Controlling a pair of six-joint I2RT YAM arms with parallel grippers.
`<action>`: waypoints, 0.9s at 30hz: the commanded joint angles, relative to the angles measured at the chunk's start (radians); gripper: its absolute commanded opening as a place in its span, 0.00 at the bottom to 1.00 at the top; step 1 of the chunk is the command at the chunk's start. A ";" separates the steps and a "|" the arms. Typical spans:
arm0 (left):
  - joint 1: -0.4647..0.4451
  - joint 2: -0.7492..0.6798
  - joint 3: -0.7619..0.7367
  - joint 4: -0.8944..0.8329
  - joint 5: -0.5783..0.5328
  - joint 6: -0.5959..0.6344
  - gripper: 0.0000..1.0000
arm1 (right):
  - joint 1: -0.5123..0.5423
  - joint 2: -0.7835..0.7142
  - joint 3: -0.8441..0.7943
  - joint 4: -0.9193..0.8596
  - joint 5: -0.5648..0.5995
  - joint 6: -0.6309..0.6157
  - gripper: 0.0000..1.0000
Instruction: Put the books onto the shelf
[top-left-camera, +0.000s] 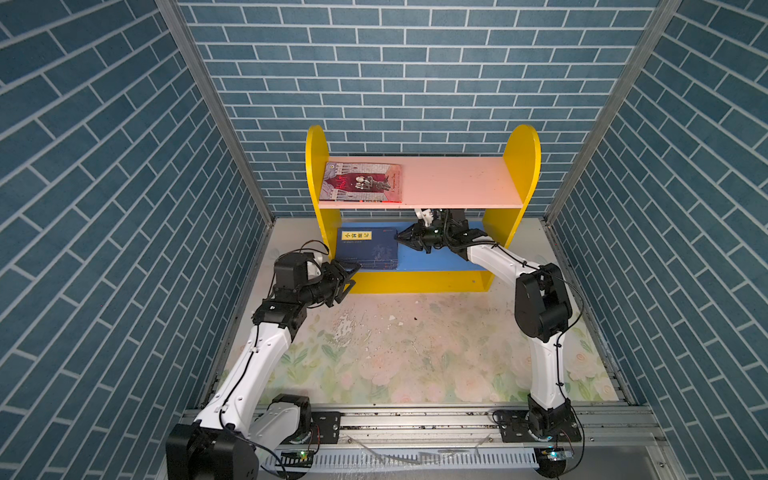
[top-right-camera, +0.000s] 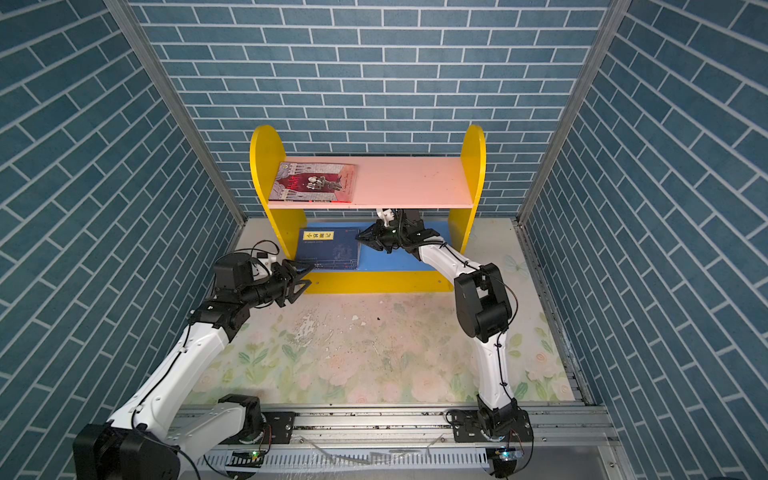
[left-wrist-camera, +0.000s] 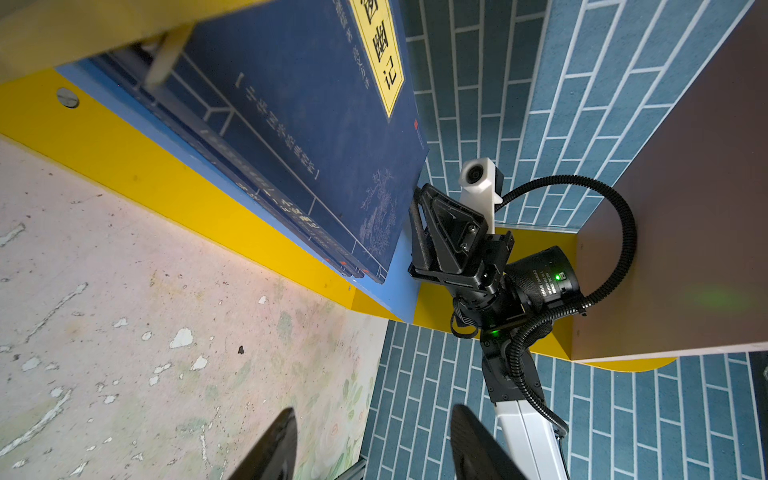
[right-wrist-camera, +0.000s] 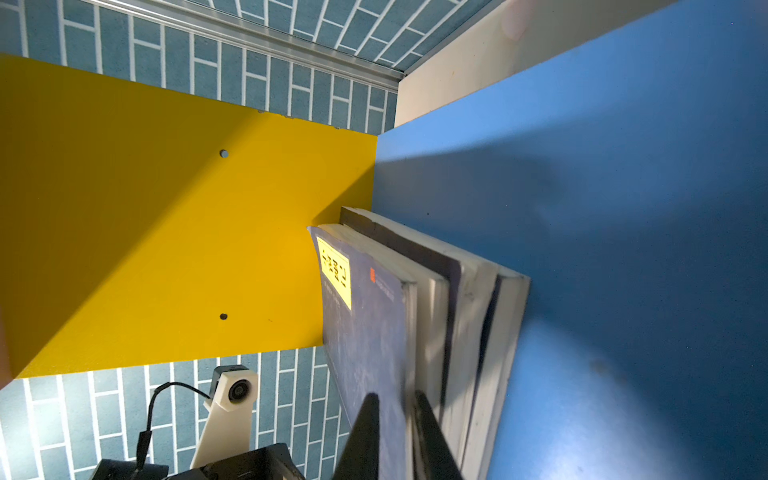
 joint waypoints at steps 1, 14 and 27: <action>0.007 -0.004 -0.003 0.013 0.008 0.004 0.61 | 0.005 0.012 0.045 0.042 0.004 -0.002 0.17; 0.014 -0.003 0.000 0.021 0.011 0.008 0.61 | 0.005 -0.021 0.020 0.052 0.007 -0.004 0.27; 0.027 0.031 0.208 -0.227 -0.026 0.609 0.59 | 0.003 -0.222 -0.207 0.056 0.147 -0.064 0.42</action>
